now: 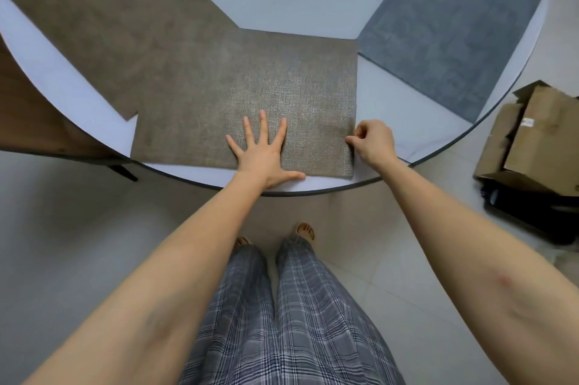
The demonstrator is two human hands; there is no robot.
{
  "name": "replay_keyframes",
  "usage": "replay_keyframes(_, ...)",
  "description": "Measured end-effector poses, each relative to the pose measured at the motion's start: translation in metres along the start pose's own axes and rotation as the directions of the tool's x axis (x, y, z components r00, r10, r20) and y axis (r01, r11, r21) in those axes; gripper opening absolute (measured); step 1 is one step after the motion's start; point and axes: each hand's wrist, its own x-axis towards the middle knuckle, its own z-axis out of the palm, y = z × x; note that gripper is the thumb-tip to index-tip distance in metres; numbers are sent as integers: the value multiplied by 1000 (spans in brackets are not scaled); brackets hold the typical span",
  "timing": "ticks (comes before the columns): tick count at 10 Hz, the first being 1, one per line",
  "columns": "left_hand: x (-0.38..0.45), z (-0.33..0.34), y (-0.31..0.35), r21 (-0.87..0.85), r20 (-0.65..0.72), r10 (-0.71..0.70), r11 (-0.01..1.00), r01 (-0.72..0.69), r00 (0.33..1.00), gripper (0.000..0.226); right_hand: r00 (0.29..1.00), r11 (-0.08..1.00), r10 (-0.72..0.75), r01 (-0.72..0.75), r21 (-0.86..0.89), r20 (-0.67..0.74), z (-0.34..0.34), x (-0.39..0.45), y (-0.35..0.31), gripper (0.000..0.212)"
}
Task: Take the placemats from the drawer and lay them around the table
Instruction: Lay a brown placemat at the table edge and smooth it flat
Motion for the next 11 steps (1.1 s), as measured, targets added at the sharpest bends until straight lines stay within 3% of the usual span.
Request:
replay_keyframes(2, -2, -1, 2, -3, 26, -1, 1000, 1, 1000, 126, 999, 997, 25, -22, -78, 28, -2, 1, -4, 40)
replay_keyframes(7, -6, 0, 2, 8, 34, -2, 1000, 2, 999, 123, 997, 995, 71, -68, -69, 39, -4, -3, -7, 42)
replay_keyframes(9, -6, 0, 2, 9, 34, -2, 1000, 1, 999, 123, 998, 994, 57, -54, -94, 39, -4, -6, -9, 28)
replay_keyframes(11, -5, 3, -1, -26, 30, 17, 1000, -17, 999, 123, 999, 995, 42, -40, -90, 27, -2, -6, -7, 27)
